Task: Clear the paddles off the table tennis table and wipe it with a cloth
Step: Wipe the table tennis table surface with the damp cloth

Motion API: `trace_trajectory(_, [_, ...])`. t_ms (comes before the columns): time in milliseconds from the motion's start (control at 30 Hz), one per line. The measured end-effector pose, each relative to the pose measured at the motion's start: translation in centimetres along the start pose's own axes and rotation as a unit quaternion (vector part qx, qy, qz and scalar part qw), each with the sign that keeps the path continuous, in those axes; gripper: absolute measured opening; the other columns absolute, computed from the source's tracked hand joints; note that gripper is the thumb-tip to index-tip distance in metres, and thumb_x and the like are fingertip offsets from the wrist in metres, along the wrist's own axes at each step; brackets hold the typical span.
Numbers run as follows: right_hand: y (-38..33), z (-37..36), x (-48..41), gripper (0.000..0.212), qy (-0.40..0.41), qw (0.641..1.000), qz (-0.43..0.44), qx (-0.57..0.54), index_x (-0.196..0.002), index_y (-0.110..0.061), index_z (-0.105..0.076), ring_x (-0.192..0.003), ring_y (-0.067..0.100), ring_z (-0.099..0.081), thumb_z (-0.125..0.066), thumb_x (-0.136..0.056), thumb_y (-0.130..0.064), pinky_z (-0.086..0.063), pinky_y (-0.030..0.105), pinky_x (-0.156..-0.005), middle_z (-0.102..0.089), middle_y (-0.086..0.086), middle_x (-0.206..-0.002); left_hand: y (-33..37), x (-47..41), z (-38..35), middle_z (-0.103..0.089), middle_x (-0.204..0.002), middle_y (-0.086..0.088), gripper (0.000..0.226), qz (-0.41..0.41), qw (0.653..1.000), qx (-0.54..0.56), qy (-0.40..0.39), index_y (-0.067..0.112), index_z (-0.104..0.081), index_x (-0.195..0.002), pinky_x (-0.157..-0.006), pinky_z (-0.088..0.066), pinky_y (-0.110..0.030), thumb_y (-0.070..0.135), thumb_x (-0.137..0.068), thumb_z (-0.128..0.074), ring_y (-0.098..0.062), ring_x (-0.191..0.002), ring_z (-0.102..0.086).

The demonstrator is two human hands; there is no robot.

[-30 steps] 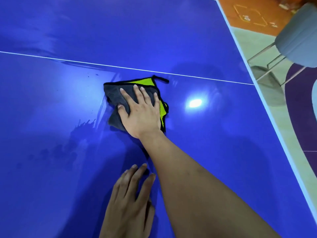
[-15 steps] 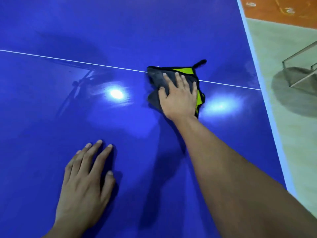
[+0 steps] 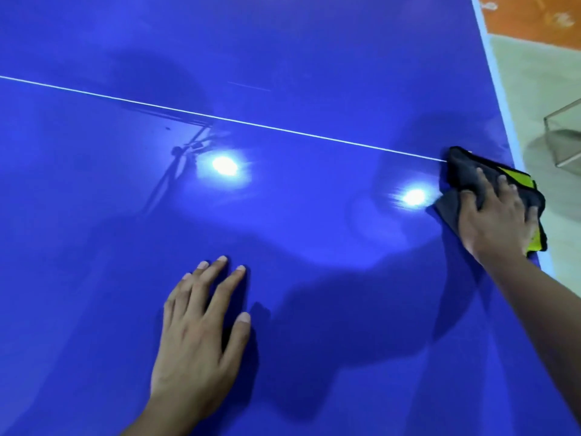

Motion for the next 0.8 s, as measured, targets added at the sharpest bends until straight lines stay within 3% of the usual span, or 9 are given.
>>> trace_trajectory(133, [-2.7,-0.6,2.1,0.066,0.008,1.000,-0.026,0.011,-0.160,-0.040,-0.022,-0.157,0.024,-0.013,-0.022,-0.096,-0.059,-0.003,0.055,-0.126,-0.018,0.005,-0.170,-0.7,0.0,0.9,-0.032,-0.161,0.006,0.056,-0.035,0.997,0.063,-0.004,0.026,-0.046,-0.149,-0.120,-0.019,-0.041,0.042,-0.096,-0.039,-0.020,-0.151,-0.027])
trace_trajectory(233, [-8.2,-1.8,4.3,0.063,0.021,1.000,-0.002,0.023,-0.160,-0.037,-0.023,-0.157,0.024,-0.013,-0.025,-0.101,-0.056,-0.004,0.056,-0.126,-0.019,0.005,-0.170,-1.7,0.9,1.8,-0.038,-0.159,-0.011,0.057,-0.102,0.995,-0.018,0.005,0.014,-0.054,-0.144,-0.113,-0.031,-0.045,0.033,-0.090,-0.046,-0.031,-0.145,-0.040])
trace_trajectory(400, [-20.9,-4.7,8.0,0.059,0.020,0.995,0.092,0.018,-0.160,-0.040,-0.025,-0.157,0.021,-0.014,-0.033,-0.103,-0.051,-0.003,0.056,-0.125,-0.020,0.003,-0.170,-5.7,2.9,3.7,-0.053,-0.146,-0.016,0.054,-0.098,0.992,-0.059,0.058,0.010,-0.067,-0.130,-0.105,-0.038,-0.048,0.029,-0.082,-0.050,-0.035,-0.134,-0.053])
trace_trajectory(600, [-36.7,-8.3,16.3,0.063,0.019,0.966,0.257,0.022,-0.158,-0.041,-0.031,-0.156,0.020,-0.018,-0.035,-0.097,-0.053,-0.005,0.057,-0.125,-0.025,0.002,-0.168,-8.3,4.7,5.0,-0.057,-0.142,-0.016,0.052,-0.096,0.992,-0.064,0.042,0.009,-0.070,-0.125,-0.107,-0.037,-0.044,0.027,-0.081,-0.049,-0.033,-0.132,-0.055])
trace_trajectory(700, [-40.4,-9.1,19.6,0.061,0.005,0.955,0.295,-0.005,-0.157,-0.041,-0.032,-0.156,0.020,-0.017,-0.031,-0.097,-0.054,-0.002,0.057,-0.124,-0.025,0.002,-0.168,-6.8,5.4,4.7,-0.059,-0.139,-0.017,0.053,-0.116,0.991,-0.069,0.020,0.008,-0.070,-0.125,-0.102,-0.039,-0.046,0.029,-0.081,-0.049,-0.037,-0.127,-0.058])
trace_trajectory(800, [-39.5,-8.8,19.2,0.058,-0.013,0.950,0.312,-0.010,-0.157,-0.041,-0.033,-0.156,0.018,-0.017,-0.033,-0.100,-0.052,-0.001,0.054,-0.125,-0.025,0.001,-0.168,-5.5,5.9,3.4,-0.058,-0.140,-0.016,0.055,-0.122,0.990,-0.070,0.020,0.007,-0.068,-0.127,-0.102,-0.038,-0.048,0.030,-0.081,-0.048,-0.036,-0.129,-0.057])
Point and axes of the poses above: each hand's wrist, its own x-axis away from the middle knuckle, its own z-axis out of the back of the hand, y = z × x, the point moved 3 cm from there along -x, towards the middle knuckle
